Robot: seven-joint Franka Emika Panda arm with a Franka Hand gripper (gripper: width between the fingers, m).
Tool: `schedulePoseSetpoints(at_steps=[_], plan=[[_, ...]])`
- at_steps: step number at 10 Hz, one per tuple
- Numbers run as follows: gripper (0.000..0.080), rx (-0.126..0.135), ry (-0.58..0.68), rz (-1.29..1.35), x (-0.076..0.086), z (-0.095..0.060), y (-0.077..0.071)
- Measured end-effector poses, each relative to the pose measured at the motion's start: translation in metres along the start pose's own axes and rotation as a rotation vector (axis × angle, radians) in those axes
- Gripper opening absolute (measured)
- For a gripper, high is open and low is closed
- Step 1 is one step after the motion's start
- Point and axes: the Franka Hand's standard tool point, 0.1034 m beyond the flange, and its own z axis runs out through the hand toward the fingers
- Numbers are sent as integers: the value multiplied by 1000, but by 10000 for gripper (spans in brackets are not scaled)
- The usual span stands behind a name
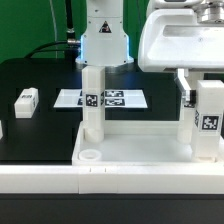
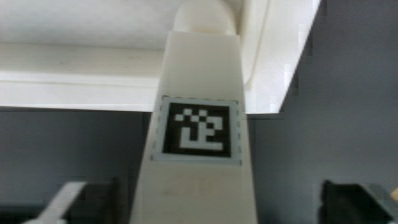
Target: Assemble desk
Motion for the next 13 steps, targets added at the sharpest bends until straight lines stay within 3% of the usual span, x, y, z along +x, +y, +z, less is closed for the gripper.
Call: schedulePoseSetpoints(at_steps=[1, 2, 8, 11, 13], plan=[[626, 0, 0, 0, 0, 0, 0], [645, 0, 0, 0, 0, 0, 0], [649, 0, 0, 0, 0, 0, 0], [649, 4, -72, -8, 13, -16, 7], [649, -8, -173, 1, 10, -13, 16]])
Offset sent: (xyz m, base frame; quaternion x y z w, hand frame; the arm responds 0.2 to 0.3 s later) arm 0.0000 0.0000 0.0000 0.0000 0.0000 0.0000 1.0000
